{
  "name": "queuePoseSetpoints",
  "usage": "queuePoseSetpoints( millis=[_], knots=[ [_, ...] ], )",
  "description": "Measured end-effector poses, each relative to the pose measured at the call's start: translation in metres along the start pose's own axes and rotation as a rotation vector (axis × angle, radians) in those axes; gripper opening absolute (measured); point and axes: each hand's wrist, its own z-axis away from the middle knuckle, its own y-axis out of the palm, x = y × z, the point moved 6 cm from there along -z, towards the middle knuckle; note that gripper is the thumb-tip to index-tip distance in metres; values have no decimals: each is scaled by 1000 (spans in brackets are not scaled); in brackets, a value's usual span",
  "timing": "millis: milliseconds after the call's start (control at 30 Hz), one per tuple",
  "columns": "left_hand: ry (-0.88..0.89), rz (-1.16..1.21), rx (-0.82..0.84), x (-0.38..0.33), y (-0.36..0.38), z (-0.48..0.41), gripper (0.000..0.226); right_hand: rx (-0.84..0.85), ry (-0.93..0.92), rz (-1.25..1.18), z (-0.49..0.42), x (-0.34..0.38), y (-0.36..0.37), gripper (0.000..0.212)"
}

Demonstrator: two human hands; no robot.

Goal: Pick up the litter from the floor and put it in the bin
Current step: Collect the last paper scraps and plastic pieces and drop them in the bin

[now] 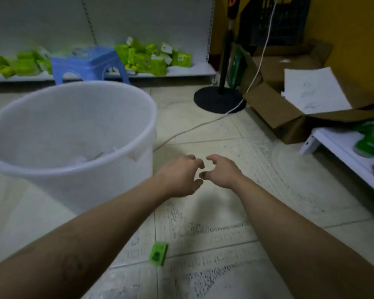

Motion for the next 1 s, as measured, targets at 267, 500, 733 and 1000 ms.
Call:
queuePoseSetpoints(
  millis=[267, 500, 733, 1000],
  knots=[
    [-389, 64, 422, 50, 145, 48, 62, 278, 202, 192, 34, -103, 81, 79],
    [-626, 79, 531, 70, 215, 106, 95, 291, 98, 333, 57, -120, 124, 75],
    [-598, 118, 336, 80, 216, 100, 43, 343, 54, 389, 53, -117, 142, 72],
    [-451, 362, 39, 37, 144, 33, 37, 191, 89, 213, 24, -100, 98, 80]
  ],
)
